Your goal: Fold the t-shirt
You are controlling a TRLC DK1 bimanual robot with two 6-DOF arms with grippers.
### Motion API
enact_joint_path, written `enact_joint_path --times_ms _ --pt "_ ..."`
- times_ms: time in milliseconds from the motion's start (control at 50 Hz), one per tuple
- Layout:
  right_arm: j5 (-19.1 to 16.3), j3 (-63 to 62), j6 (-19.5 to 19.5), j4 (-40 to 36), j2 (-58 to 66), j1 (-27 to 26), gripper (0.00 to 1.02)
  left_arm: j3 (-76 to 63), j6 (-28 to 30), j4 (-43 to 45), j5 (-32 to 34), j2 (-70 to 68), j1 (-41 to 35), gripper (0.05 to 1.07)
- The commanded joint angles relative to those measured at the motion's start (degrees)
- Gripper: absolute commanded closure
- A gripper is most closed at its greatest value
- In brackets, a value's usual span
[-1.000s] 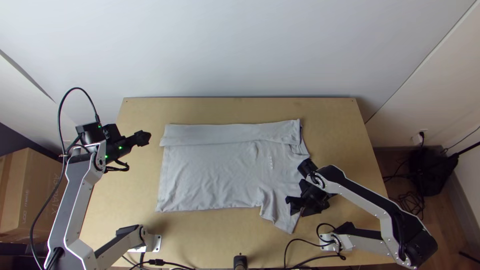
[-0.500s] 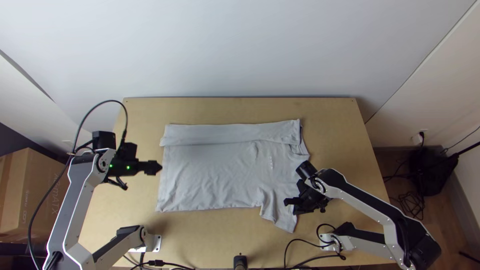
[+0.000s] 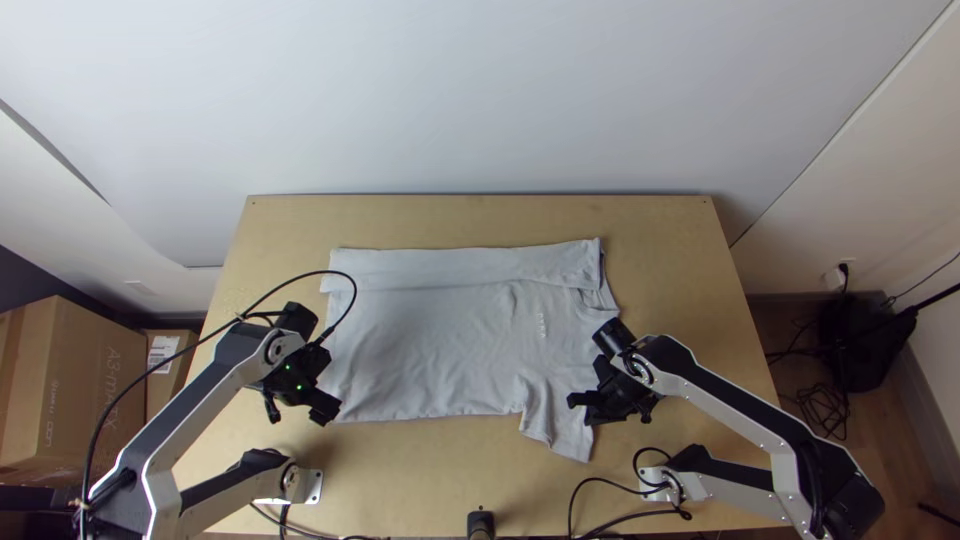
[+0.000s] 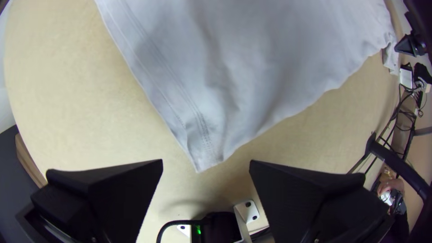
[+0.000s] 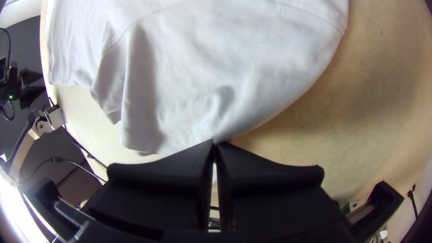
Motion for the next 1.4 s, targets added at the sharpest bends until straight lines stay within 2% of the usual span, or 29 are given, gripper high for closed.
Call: enact_joint_path --times_ms 0,60,140,180,240,280,320,400,460,760,900,980,1060,1220,1380 --pt "0.3 1.0 0.8 -1.0 -1.1 0.2 1.00 -2.2 -2.1 0.4 -0.4 3.8 -1.1 0.23" --pt "0.3 1.1 0.8 -1.3 -1.5 0.0 1.00 -2.3 -2.2 1.1 -0.3 4.7 -1.6 0.23" --pt "0.3 1.2 0.8 -1.4 -1.8 -0.2 1.00 -2.1 -2.1 1.9 -0.1 6.1 -1.6 0.34" --pt "0.3 1.3 0.8 -1.4 -1.9 -0.4 1.00 -1.9 -2.0 2.8 -0.1 6.8 -1.5 0.43" --pt "0.3 1.4 0.8 -1.5 -2.0 -0.6 1.00 -2.0 -1.4 3.3 -0.1 7.3 -1.4 0.66" --pt "0.3 1.4 0.7 -1.5 -2.2 -0.9 1.00 -2.0 -0.9 3.6 -0.1 7.3 -1.4 0.78" --pt "0.3 1.5 0.7 -1.5 -2.5 -1.3 1.00 -1.9 -0.6 3.5 -0.1 7.3 -1.4 0.85" --pt "0.4 1.6 0.5 -1.6 -2.9 -2.3 1.00 -2.3 0.3 3.2 -0.2 7.3 -1.4 0.91" --pt "0.4 1.8 -0.1 -1.9 -3.1 -3.7 1.00 -2.6 1.2 2.8 -0.2 7.3 -1.2 1.04" --pt "1.0 2.8 -6.2 -3.3 -2.7 -13.2 1.00 2.2 6.4 0.9 -0.3 6.3 5.8 1.05" --pt "2.6 3.1 -9.8 -3.4 -1.2 -18.3 1.00 2.5 8.8 1.6 -0.4 6.7 9.2 1.05" --pt "4.8 3.5 -11.8 -3.4 0.0 -20.5 1.00 2.8 9.6 1.9 -0.3 6.7 10.5 1.05" --pt "5.4 4.9 -12.0 -3.9 -0.1 -20.5 1.00 3.9 9.5 2.1 -0.2 6.7 10.7 1.05" --pt "5.4 10.0 -11.5 -4.7 -1.7 -17.0 1.00 8.6 6.8 3.3 2.2 6.8 10.6 1.05" --pt "5.5 15.1 -12.0 -4.0 -0.9 -16.9 1.00 13.5 4.3 5.0 5.7 7.4 11.0 1.05"
